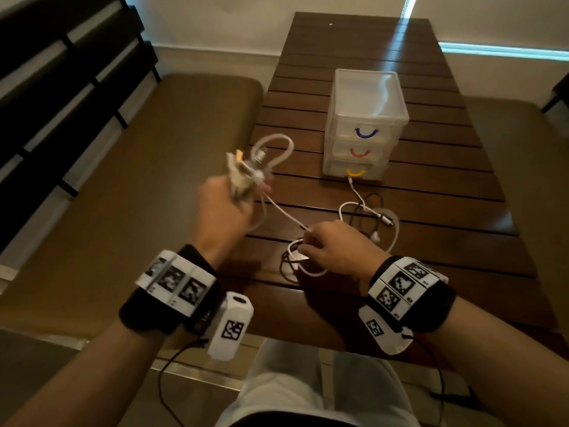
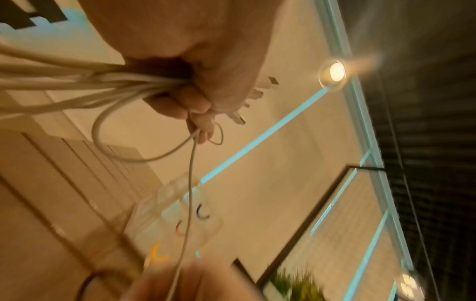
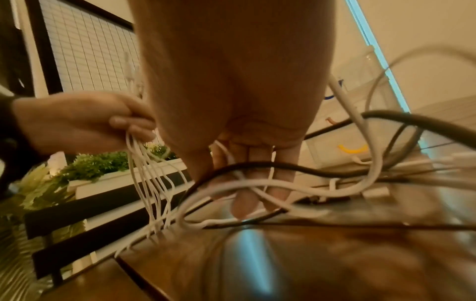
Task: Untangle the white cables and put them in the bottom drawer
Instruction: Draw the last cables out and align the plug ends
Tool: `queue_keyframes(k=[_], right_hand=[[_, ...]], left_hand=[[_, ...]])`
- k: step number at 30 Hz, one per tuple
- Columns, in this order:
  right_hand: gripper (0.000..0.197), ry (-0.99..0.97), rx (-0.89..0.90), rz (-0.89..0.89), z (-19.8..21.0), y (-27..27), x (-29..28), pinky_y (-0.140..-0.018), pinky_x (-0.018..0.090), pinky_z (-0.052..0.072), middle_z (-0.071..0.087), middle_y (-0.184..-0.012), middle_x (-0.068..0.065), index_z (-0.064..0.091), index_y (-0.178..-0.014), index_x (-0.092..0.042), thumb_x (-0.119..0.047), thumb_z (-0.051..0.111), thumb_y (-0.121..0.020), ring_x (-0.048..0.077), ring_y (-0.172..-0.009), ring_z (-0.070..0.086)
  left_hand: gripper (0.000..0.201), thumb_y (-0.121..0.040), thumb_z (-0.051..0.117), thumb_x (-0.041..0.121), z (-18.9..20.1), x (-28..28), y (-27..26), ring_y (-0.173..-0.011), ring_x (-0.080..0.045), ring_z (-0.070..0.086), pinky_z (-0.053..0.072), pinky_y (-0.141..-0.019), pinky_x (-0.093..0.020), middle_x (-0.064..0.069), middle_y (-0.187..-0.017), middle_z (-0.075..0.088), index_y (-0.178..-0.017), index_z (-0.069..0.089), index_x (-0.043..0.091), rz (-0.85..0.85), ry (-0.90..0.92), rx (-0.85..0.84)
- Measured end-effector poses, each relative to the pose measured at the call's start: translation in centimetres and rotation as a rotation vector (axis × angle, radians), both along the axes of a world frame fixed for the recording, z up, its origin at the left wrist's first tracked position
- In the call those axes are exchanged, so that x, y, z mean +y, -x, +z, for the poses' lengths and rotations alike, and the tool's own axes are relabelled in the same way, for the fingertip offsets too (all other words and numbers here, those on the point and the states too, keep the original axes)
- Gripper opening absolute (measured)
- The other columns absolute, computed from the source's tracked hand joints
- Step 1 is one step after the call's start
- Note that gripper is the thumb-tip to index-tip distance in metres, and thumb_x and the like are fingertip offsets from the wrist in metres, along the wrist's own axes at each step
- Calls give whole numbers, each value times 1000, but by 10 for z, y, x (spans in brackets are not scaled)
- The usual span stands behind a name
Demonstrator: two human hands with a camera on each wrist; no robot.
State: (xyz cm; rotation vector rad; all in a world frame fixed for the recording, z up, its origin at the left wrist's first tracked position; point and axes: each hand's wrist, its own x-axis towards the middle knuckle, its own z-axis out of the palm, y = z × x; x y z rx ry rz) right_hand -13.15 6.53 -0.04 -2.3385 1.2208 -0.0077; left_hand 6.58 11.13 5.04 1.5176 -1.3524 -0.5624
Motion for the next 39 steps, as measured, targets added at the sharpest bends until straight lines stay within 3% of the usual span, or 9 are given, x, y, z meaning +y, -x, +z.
queue_keyframes(k=[6, 13, 19, 23, 26, 30, 33, 37, 39], right_hand=[[26, -76, -32, -40, -10, 18, -1, -64, 34, 51, 64, -75, -5, 61, -78, -26, -38, 51, -99, 11, -71, 61], [29, 268, -272, -35, 14, -2, 7, -61, 36, 49, 62, -71, -7, 66, -87, -19, -40, 49, -98, 12, -65, 58], [27, 648, -533, -88, 36, -30, 11, -61, 35, 47, 53, -86, 3, 72, -98, -12, -31, 53, -100, 15, -75, 49], [25, 771, -544, -78, 66, -38, 8, -55, 27, 35, 52, -74, 2, 73, -91, -13, -29, 56, -100, 15, -62, 44], [37, 502, -303, -180, 79, -30, -11, -53, 28, 37, 59, -63, -3, 68, -81, -14, -37, 47, -101, 11, -54, 51], [34, 664, -434, -261, 92, -23, -14, -50, 19, 30, 56, -65, -4, 65, -85, -13, -35, 46, -102, 10, -53, 48], [33, 585, -381, -247, 98, -26, -15, -53, 13, 31, 56, -65, -4, 68, -86, -14, -34, 47, -102, 6, -56, 50], [32, 645, -685, -240, 115, -27, -13, -55, 10, 40, 61, -68, -3, 67, -91, -11, -34, 48, -102, 5, -58, 57], [34, 651, -481, -187, 120, -28, -14, -52, 16, 35, 55, -63, -7, 67, -88, -13, -37, 47, -102, 5, -55, 51]], left_hand=[[12, -97, 57, 17, 38, -11, -50, -89, -3, 68, 50, -51, -17, 13, -96, 71, -96, 68, 21, 223, 121, 178], [22, -95, 58, 24, 19, -1, -87, -93, -6, 67, 54, -80, -35, 15, -100, 72, -81, 72, 34, 336, 127, 52], [23, -99, 54, 19, 12, 19, -85, -49, -3, 50, 35, -43, -14, 20, -80, 64, -91, 73, 27, 181, -73, -253], [25, -99, 52, 19, 7, 17, -81, -53, 15, 51, 33, -46, -6, 15, -78, 67, -92, 75, 17, 113, -138, -298], [24, -98, 53, 26, 6, 19, -79, -61, 7, 57, 38, -48, -13, 7, -78, 66, -95, 75, 16, 115, -124, -250], [27, -95, 54, 34, 6, 20, -75, -95, -18, 65, 50, -76, -29, -3, -101, 73, -95, 73, 15, 94, -87, -172], [22, -98, 54, 23, 7, 19, -64, -86, -16, 64, 53, -73, -32, -3, -99, 71, -97, 73, 12, 25, -53, -164], [22, -97, 51, 9, 10, 19, -55, -98, -15, 65, 52, -86, -38, 0, -102, 71, -102, 72, 16, -12, -3, -120], [25, -97, 52, 8, 14, 19, -52, -101, -12, 65, 51, -89, -34, 1, -104, 71, -108, 71, 19, -32, 16, -50]])
